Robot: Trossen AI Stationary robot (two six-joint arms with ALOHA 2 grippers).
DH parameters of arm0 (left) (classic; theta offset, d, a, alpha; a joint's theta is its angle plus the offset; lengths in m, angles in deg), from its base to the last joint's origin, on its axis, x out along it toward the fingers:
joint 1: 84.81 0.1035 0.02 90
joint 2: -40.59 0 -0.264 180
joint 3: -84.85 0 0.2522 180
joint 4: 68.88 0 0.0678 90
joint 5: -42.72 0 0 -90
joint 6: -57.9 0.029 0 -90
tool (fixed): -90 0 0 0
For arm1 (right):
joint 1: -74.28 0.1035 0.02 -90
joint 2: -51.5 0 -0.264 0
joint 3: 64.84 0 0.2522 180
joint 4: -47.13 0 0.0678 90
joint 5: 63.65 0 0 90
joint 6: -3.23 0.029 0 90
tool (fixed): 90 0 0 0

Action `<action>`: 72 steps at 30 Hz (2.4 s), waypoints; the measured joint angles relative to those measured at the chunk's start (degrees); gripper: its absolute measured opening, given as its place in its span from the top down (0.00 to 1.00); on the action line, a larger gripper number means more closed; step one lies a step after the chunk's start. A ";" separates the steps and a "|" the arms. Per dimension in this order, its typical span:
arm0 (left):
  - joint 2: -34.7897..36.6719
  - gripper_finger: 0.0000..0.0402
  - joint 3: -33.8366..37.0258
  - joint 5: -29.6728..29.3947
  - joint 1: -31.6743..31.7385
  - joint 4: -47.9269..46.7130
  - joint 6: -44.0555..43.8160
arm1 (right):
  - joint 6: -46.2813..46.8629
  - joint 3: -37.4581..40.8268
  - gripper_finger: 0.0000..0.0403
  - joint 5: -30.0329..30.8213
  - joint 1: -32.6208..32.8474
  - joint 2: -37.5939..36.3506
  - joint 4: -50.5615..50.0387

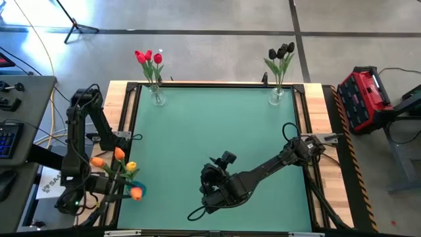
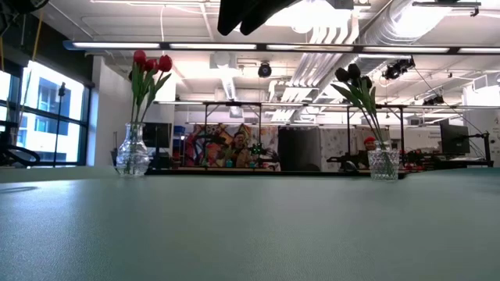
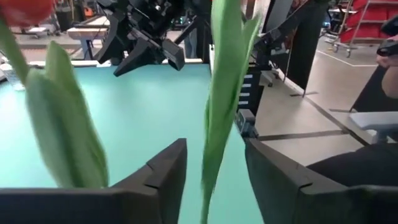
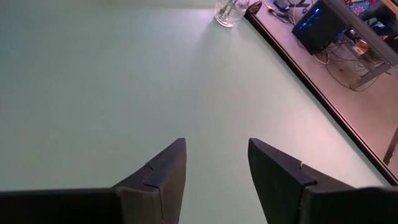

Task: Sort flowers into vase by color
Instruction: Put the orange tulip into the blue vase, then return to Home Position

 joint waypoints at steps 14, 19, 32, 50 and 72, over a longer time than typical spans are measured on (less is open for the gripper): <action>1.08 0.58 -10.61 0.29 0.84 -0.02 11.40 | 6.75 -0.09 0.60 0.32 -0.04 3.80 0.61; 2.25 0.58 -16.33 -0.06 1.99 0.05 16.88 | 10.64 -0.09 0.60 -1.69 -0.06 6.87 2.20; 7.07 0.58 -27.94 -2.58 10.44 2.64 33.94 | -5.75 0.00 0.60 -10.46 -2.04 12.57 18.19; 12.98 0.74 -28.24 19.58 34.24 2.07 45.81 | -35.25 -0.09 0.60 -24.46 -2.99 8.41 47.77; 8.26 0.95 -28.22 27.38 48.89 3.98 49.65 | -44.80 -0.11 0.83 5.66 6.62 -3.55 33.82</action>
